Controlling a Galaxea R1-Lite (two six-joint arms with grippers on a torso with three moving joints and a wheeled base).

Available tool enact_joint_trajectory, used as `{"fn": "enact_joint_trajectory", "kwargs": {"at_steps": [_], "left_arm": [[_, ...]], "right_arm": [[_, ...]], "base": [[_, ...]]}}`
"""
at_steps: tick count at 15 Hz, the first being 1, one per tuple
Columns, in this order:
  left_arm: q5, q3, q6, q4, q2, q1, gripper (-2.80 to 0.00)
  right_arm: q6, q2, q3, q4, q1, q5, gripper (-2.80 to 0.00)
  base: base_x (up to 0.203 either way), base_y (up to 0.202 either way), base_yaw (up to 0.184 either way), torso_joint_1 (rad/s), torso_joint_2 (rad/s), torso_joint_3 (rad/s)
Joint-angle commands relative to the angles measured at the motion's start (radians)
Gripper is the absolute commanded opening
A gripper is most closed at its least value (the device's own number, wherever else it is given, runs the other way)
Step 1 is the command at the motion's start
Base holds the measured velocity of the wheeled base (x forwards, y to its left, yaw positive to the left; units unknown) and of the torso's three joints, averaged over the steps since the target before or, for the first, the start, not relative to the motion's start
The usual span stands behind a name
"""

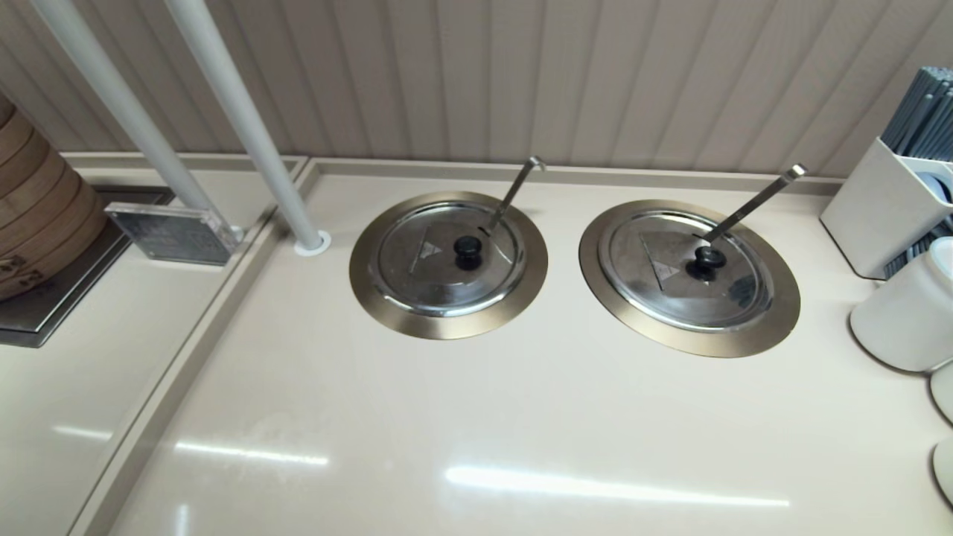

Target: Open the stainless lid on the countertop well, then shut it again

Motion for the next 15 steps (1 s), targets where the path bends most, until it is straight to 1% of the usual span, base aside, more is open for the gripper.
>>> {"fn": "enact_joint_trajectory", "kwargs": {"at_steps": [1, 6, 14, 15], "left_arm": [[0.000, 0.003, 0.000, -0.001, 0.004, 0.000, -2.80], [0.014, 0.003, -0.020, -0.002, 0.004, 0.000, -2.80], [0.021, 0.004, -0.027, -0.002, 0.004, 0.000, -2.80], [0.023, 0.003, -0.039, -0.002, 0.004, 0.000, -2.80]], "right_arm": [[0.002, 0.000, 0.005, 0.000, 0.000, 0.000, -2.80], [0.002, 0.000, 0.005, 0.000, 0.000, -0.002, -2.80], [0.006, 0.000, 0.005, 0.000, 0.000, -0.002, -2.80], [0.006, 0.002, 0.005, 0.000, 0.000, -0.002, -2.80]], "base": [[0.000, 0.000, 0.000, 0.000, 0.00, 0.000], [0.000, 0.000, 0.000, 0.000, 0.00, 0.000], [0.000, 0.000, 0.000, 0.000, 0.00, 0.000], [0.000, 0.000, 0.000, 0.000, 0.00, 0.000]]}}
